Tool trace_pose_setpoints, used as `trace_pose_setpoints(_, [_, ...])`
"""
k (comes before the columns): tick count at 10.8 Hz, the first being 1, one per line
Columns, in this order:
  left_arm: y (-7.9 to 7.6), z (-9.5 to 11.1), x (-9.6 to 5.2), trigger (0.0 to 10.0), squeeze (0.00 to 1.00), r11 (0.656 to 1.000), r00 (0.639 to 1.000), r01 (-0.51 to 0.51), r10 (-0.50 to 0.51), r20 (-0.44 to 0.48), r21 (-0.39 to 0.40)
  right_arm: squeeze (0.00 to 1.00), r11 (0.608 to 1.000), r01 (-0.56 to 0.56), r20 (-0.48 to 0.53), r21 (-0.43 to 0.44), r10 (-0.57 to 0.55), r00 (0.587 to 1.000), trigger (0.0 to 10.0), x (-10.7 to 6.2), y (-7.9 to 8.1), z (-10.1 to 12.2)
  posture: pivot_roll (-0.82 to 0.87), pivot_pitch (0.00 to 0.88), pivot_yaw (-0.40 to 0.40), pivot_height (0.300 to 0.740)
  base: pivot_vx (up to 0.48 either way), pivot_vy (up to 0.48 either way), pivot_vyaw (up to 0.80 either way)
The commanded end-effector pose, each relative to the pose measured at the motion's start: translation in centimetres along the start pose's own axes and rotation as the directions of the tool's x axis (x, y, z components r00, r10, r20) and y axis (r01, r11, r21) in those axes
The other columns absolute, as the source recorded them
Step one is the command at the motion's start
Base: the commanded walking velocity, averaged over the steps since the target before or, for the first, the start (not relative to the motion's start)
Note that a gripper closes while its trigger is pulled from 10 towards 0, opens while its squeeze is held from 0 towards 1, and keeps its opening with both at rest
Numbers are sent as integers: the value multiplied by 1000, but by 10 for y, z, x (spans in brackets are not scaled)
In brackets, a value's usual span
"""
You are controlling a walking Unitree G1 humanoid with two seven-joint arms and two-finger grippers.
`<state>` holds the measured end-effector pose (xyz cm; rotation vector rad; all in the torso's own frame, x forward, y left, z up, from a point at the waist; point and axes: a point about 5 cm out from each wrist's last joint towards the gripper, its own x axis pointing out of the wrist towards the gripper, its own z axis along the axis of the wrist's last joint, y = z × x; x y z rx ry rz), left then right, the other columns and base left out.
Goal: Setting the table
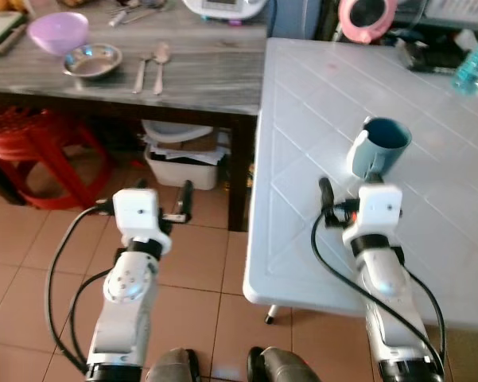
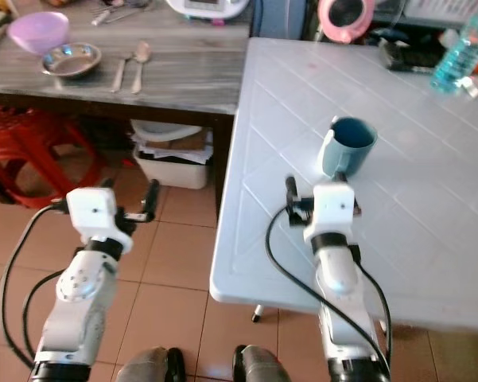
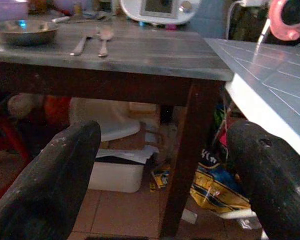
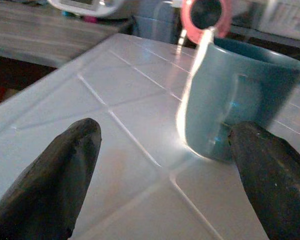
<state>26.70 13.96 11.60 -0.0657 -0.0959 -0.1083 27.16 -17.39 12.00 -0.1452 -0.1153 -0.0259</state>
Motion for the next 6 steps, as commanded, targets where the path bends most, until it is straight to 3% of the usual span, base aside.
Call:
trace_pose_setpoints(1, [-2,1,0,10000,0,1000,1000,11,-11,-1,-8,0,1000,11,4,-5,-11,1000,10000,-2,-5,2,-38,157,-19,740,0,0,-744])
trace_pose_setpoints(6, [-5,4,0,10000,0,999,999,33,-33,4,-22,0,1000,-8,22,-13,8,1000,10000,6,-1,6,-34,178,-3,740,0,0,0])
